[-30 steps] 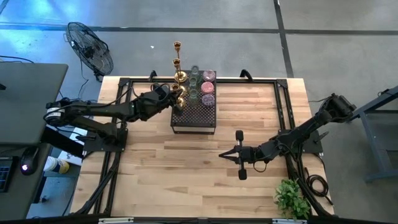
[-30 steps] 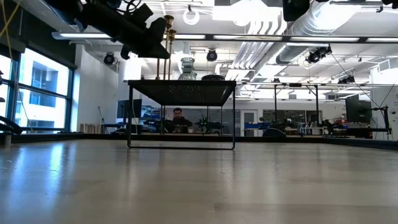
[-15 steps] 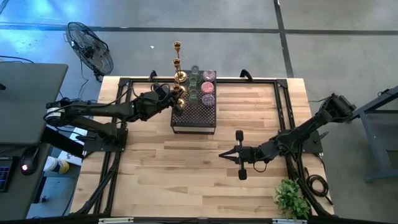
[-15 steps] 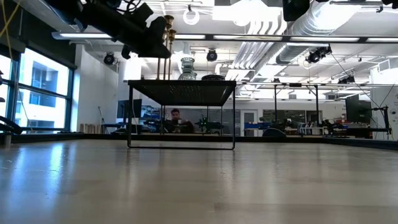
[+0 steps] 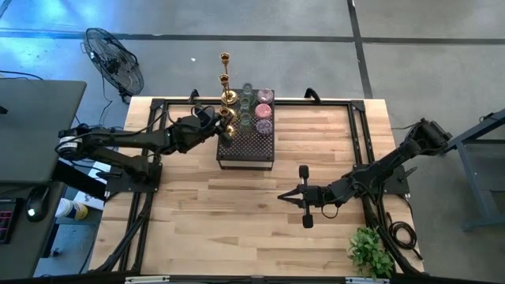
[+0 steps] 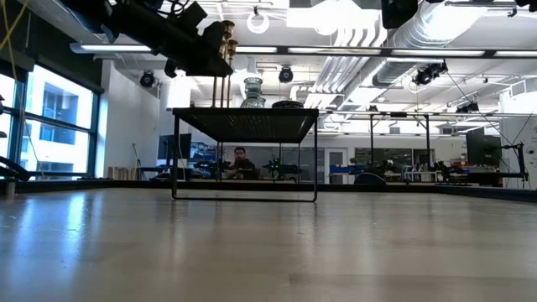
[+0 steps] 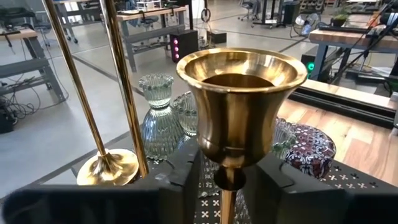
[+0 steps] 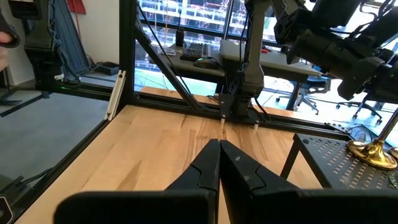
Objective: Pick & Place candle stick holders
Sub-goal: Put the gold candle holder on the shelf, then return to Home Position
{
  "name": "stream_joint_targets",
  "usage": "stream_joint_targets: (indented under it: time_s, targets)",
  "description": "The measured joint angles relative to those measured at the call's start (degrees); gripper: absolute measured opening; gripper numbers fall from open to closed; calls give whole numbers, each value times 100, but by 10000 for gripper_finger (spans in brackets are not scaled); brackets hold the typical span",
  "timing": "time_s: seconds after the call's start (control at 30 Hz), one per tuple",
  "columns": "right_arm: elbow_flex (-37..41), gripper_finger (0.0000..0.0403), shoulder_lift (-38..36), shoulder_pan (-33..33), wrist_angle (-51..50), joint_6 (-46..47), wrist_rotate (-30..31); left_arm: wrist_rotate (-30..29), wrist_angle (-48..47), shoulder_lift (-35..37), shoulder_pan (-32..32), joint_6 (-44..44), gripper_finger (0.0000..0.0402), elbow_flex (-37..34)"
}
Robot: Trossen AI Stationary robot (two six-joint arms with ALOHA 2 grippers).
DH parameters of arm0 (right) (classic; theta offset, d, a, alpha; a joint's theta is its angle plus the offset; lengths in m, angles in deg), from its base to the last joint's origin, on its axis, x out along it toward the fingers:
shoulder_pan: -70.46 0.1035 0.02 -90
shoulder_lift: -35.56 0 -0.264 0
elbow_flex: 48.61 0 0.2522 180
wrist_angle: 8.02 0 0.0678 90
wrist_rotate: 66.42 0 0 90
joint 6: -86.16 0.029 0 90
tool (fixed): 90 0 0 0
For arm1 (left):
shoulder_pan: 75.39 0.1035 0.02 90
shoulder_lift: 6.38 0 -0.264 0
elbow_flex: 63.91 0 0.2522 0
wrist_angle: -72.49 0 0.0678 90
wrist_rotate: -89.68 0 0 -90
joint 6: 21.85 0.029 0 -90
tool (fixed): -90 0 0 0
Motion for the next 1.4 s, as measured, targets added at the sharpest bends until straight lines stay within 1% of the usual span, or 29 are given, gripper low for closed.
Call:
stream_joint_targets:
  time_s: [0.13, 0.27, 0.37, 0.47, 0.53, 0.63, 0.77, 0.83, 0.9, 0.93, 1.07, 1.23, 1.4]
  targets:
    - [0, 1, 0, 0, 0, 0, 0, 6, -19, 1, -1, 10, 137, 0]
    - [0, 1, 0, 2, 0, 0, 2, 274, -247, 138, -2, 12, 177, 0]
    - [0, 1, 0, 4, -2, 2, 2, 354, -649, 402, -84, 23, 192, 0]
    - [0, 1, 0, 4, -10, 0, 2, 321, -1227, 755, -256, 195, 192, 0]
    - [0, 2, 0, 4, -34, 0, 4, 305, -1658, 1017, -446, 303, 184, 0]
    - [0, 1, 0, 4, -43, 1, 29, 280, -2380, 1355, -774, 314, 157, 0]
    - [49, 2, -35, 2, -347, -86, 229, 284, -3107, 1646, -1254, 251, 97, -2]
    - [225, 1, -152, -51, -519, -165, 118, 336, -3215, 1721, -1451, 200, 59, -99]
    - [493, 1, -429, -215, -545, -181, -148, 525, -3142, 1823, -1548, 185, 20, -272]
    - [660, 1, -636, -345, -540, -177, -307, 653, -3072, 1882, -1544, 187, 11, -384]
    - [1342, 0, -1702, -1124, -602, -70, -1231, 885, -2599, 2115, -1404, 214, 15, -863]
    - [2006, 0, -3149, -2357, -1099, -48, -2294, 1710, -2472, 2633, -850, 302, 3, -1228]
    - [2560, 0, -4409, -3759, -1123, 14, -3785, 2221, -2461, 3341, -272, 313, 1, -1540]
